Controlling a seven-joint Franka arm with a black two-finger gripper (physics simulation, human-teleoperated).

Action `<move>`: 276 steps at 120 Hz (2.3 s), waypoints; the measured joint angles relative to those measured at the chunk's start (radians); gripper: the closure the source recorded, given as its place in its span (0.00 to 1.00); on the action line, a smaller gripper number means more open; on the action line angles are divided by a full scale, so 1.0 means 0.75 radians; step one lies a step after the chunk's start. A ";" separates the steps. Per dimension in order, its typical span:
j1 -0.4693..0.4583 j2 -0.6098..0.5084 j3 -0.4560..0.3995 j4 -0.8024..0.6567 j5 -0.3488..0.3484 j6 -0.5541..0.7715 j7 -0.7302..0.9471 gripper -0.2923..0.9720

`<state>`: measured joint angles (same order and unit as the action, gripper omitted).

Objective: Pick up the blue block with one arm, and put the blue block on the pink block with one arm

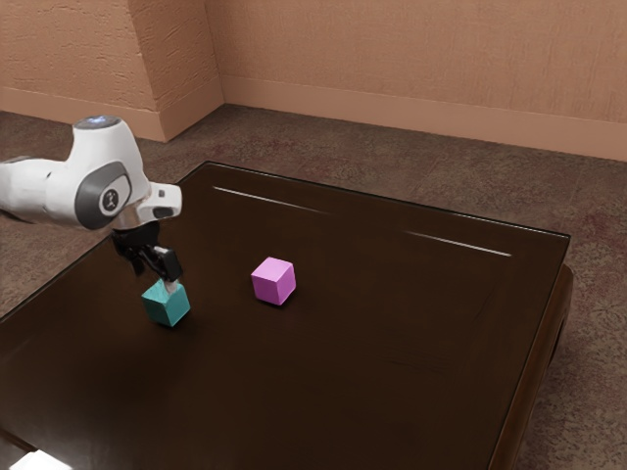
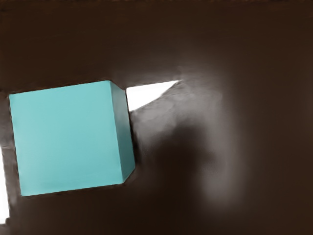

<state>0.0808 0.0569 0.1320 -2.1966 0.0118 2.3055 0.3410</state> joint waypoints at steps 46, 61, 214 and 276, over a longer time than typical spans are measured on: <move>-0.028 0.160 0.066 0.133 -0.046 0.034 0.096 0.23; -0.030 0.175 0.068 0.144 -0.048 0.007 0.075 0.23; -0.028 0.401 0.110 0.269 -0.079 0.070 0.104 0.23; -0.028 0.416 0.111 0.227 -0.142 0.075 0.158 0.23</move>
<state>0.0598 0.3687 0.2156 -2.0265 -0.0949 2.3621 0.4597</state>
